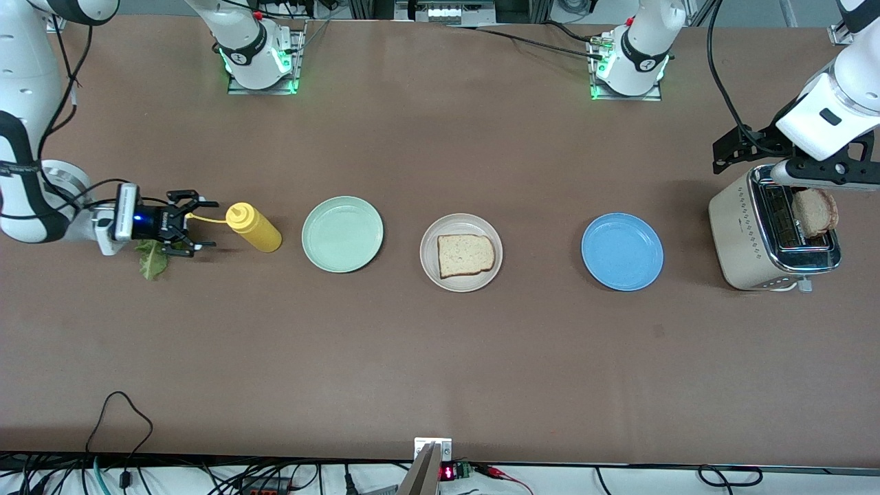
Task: Make sandwich in beige plate with both arms
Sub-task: 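Release the bottle and move the right gripper above the lettuce, then lower the right gripper and grasp the green lettuce leaf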
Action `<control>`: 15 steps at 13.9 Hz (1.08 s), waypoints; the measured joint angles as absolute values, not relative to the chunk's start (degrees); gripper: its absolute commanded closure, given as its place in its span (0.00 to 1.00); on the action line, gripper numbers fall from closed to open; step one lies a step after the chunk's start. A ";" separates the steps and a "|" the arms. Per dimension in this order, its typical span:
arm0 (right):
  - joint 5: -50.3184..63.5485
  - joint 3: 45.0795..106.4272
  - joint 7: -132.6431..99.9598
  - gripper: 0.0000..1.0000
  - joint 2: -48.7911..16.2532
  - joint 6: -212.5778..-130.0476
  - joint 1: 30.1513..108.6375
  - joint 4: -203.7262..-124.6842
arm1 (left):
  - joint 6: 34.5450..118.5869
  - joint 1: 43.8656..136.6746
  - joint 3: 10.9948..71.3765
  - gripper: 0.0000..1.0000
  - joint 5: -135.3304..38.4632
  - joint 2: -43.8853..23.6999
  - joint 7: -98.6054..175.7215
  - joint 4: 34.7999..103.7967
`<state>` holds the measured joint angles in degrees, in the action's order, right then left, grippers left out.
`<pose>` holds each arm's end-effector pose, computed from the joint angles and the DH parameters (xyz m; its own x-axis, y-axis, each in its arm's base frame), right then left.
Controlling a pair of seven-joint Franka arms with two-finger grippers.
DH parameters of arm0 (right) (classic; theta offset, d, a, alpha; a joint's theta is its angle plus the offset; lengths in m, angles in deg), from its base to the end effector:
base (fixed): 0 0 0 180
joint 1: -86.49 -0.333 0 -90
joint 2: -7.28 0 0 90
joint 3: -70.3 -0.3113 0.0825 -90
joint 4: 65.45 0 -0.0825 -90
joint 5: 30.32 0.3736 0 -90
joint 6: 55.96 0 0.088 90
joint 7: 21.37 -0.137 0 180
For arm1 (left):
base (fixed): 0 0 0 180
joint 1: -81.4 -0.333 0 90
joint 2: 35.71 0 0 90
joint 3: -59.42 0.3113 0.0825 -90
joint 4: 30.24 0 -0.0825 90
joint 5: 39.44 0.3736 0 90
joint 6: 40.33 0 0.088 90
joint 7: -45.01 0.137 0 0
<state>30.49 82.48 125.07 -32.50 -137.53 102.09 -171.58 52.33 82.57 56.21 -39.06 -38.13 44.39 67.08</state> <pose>0.5158 -0.1239 0.1501 0.1028 0.2771 0.9553 0.9913 0.0505 -0.1214 0.5296 -0.0402 0.5574 0.9971 -0.0657 -0.0391 -0.0661 -0.9978 -0.0094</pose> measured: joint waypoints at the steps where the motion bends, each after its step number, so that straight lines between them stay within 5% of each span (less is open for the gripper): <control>1: 28.27 83.38 123.53 0.00 -31.57 -138.50 102.04 -171.18 | 52.33 82.57 56.20 0.00 -39.06 -38.13 44.39 67.08; 9: 1.77 84.64 80.12 0.00 -14.78 -154.82 97.25 -169.71 | 52.33 82.57 56.20 0.00 -39.06 -38.13 44.39 67.07; 15: -14.15 84.63 39.61 0.00 -12.48 -164.66 90.11 -170.11 | 52.33 82.57 56.21 0.00 -39.06 -38.13 44.39 67.07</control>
<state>-14.15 84.63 39.61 -12.48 -164.66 90.11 -170.11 52.33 82.57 56.21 -39.06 -38.13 44.39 67.07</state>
